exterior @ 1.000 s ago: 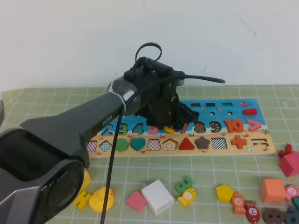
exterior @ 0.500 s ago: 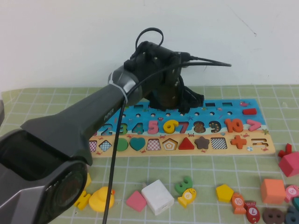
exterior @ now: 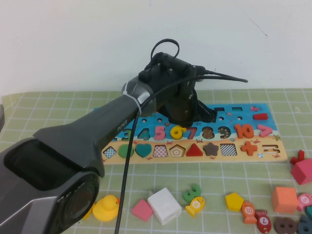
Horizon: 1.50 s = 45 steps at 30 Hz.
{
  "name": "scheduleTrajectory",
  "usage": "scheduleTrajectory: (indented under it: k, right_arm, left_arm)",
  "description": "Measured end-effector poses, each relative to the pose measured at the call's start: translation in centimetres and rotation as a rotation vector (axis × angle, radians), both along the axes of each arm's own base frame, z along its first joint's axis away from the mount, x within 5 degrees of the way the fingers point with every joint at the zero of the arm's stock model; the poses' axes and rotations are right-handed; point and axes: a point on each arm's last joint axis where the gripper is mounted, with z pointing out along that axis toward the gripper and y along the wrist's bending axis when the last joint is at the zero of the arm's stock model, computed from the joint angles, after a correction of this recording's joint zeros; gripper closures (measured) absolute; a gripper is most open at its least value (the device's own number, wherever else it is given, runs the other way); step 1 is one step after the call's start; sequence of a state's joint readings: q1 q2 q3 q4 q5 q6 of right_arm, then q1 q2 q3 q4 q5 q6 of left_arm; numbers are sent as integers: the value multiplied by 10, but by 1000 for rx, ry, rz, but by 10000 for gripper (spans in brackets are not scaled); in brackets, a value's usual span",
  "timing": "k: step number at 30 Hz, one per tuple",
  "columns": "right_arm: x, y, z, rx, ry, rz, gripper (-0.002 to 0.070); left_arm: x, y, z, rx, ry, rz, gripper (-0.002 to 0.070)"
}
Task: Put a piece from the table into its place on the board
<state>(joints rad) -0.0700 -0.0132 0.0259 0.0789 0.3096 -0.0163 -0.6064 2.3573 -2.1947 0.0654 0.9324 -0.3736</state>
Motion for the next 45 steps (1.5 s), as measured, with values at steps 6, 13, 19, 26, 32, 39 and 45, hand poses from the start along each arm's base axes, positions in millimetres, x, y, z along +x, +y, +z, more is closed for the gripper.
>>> scheduleTrajectory:
  k: [6, 13, 19, 26, 32, 39, 45]
  right_arm:
    - [0, 0, 0, 0, 0, 0, 679]
    - [0, 0, 0, 0, 0, 0, 679]
    - [0, 0, 0, 0, 0, 0, 679]
    - [0, 0, 0, 0, 0, 0, 679]
    - [0, 0, 0, 0, 0, 0, 679]
    - [0, 0, 0, 0, 0, 0, 679]
    - [0, 0, 0, 0, 0, 0, 679]
  left_arm:
    - [0, 0, 0, -2, 4, 0, 675]
    - [-1, -1, 0, -11, 16, -11, 676]
    - [-1, -2, -2, -5, 15, -30, 676]
    - [-1, -3, -13, 14, 38, -50, 676]
    - [0, -2, -16, 16, 43, -48, 677]
    - [5, 1, -14, -3, 31, -18, 676]
    - [8, 6, -14, -17, 40, 6, 677]
